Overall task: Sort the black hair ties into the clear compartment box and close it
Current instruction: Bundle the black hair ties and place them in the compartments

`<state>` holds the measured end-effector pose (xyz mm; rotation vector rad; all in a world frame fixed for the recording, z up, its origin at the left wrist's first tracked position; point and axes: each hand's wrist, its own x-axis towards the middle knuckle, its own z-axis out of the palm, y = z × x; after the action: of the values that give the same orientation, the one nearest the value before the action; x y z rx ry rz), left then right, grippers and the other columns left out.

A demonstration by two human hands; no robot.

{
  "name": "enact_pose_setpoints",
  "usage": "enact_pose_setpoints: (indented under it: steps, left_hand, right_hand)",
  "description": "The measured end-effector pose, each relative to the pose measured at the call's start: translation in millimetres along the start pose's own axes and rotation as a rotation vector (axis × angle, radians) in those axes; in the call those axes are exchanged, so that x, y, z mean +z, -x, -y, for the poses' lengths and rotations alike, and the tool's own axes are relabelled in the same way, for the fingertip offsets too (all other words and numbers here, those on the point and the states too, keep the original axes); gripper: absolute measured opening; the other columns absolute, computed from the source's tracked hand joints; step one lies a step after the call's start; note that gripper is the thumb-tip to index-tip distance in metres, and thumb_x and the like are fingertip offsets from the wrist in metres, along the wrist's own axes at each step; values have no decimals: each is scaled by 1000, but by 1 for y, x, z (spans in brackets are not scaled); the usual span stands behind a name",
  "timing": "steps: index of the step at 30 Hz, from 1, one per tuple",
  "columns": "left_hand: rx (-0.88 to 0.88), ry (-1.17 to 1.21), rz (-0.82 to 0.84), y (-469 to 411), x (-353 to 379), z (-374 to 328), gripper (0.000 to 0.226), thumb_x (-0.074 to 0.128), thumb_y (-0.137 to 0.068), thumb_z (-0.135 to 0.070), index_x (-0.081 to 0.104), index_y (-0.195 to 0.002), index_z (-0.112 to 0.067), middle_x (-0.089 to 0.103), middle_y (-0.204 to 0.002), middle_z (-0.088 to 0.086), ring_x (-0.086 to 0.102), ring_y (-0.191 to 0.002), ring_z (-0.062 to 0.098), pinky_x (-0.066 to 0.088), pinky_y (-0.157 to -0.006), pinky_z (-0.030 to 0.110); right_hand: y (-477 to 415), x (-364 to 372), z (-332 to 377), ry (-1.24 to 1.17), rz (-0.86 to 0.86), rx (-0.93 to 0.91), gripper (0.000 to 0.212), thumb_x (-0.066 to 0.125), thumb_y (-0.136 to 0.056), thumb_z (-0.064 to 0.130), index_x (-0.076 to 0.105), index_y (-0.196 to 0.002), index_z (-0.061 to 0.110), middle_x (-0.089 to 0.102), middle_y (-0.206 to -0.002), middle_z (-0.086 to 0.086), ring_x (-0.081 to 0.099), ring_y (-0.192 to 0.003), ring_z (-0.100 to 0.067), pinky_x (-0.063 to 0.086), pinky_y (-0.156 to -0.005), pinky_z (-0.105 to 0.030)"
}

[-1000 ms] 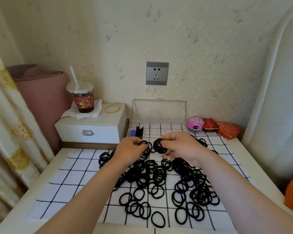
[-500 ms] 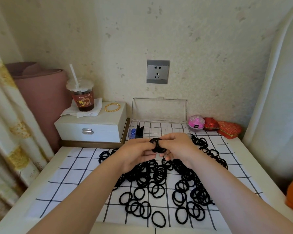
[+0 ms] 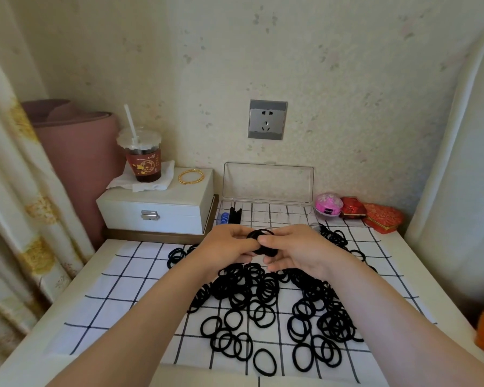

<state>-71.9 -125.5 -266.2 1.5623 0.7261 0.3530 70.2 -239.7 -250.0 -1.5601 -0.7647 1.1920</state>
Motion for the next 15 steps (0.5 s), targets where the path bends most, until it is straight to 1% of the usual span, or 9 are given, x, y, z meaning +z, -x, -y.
enact_pose_setpoints:
  steps: [2, 5, 7, 8, 10, 11, 12, 14, 15]
  left_hand:
    - [-9, 53, -4, 0, 0, -1, 26, 71, -87, -14, 71, -112, -19, 75, -100, 1, 69, -85, 8, 58, -80, 24]
    - [-17, 136, -8, 1, -1, -1, 24, 73, -86, -12, 72, -109, -17, 74, -106, 4, 69, -92, 14, 58, -84, 27]
    - [-31, 154, 2, 1, -1, 0, 23, 72, -87, -13, 72, -110, -15, 74, -107, 7, 70, -97, 18, 59, -83, 27]
    - [-38, 137, -1, 1, -2, 0, 22, 72, -87, -13, 72, -110, -14, 75, -106, 8, 71, -96, 18, 59, -82, 26]
    - [-40, 52, -45, 0, -4, 0, 21, 71, -88, -14, 73, -109, -14, 75, -102, 5, 72, -88, 14, 59, -79, 24]
    - [-35, 5, -79, 0, -6, 0, 21, 71, -88, -13, 73, -109, -14, 75, -99, 3, 72, -84, 12, 59, -77, 22]
    - [-27, -31, -110, 0, -8, 1, 20, 71, -88, -13, 72, -108, -14, 74, -97, 2, 72, -82, 11, 59, -75, 21]
    - [-8, -80, -137, -1, -11, 2, 18, 71, -88, -12, 72, -106, -15, 74, -96, 1, 72, -82, 11, 59, -72, 18]
    - [-3, -104, -135, 0, -12, 2, 17, 71, -88, -13, 73, -105, -15, 74, -96, 2, 72, -83, 12, 58, -72, 18]
  right_hand:
    - [1, -2, 1, -3, -18, 3, 22, 73, -90, 18, 74, -107, 4, 74, -94, -20, 70, -72, -22, 61, -68, -33]
    - [1, 1, -2, 55, -36, -4, 23, 71, -91, 23, 75, -107, 7, 75, -104, -17, 70, -72, -22, 63, -71, -38]
    - [2, 3, -3, 119, -14, -10, 25, 66, -95, 30, 74, -108, 10, 74, -108, -13, 69, -72, -24, 60, -61, -35]
    - [3, 3, -2, 192, -8, -16, 26, 62, -97, 33, 74, -109, 13, 74, -108, -10, 70, -72, -25, 56, -56, -32]
    - [3, -2, 2, 438, -63, -58, 28, 55, -99, 41, 72, -110, 22, 75, -105, 0, 71, -69, -23, 50, -55, -27]
    - [3, -7, 3, 569, -123, -93, 27, 52, -100, 42, 71, -109, 25, 74, -104, 6, 70, -66, -16, 48, -57, -25]
    - [2, -13, 2, 682, -191, -136, 25, 51, -100, 40, 71, -109, 28, 72, -106, 11, 68, -68, -10, 47, -63, -23]
    - [-1, -23, -2, 890, -274, -206, 23, 52, -100, 30, 72, -111, 32, 67, -112, 16, 65, -86, -6, 48, -78, -24]
    - [0, -25, -5, 1007, -262, -213, 25, 54, -99, 26, 71, -115, 34, 65, -111, 18, 64, -93, -6, 49, -84, -25]
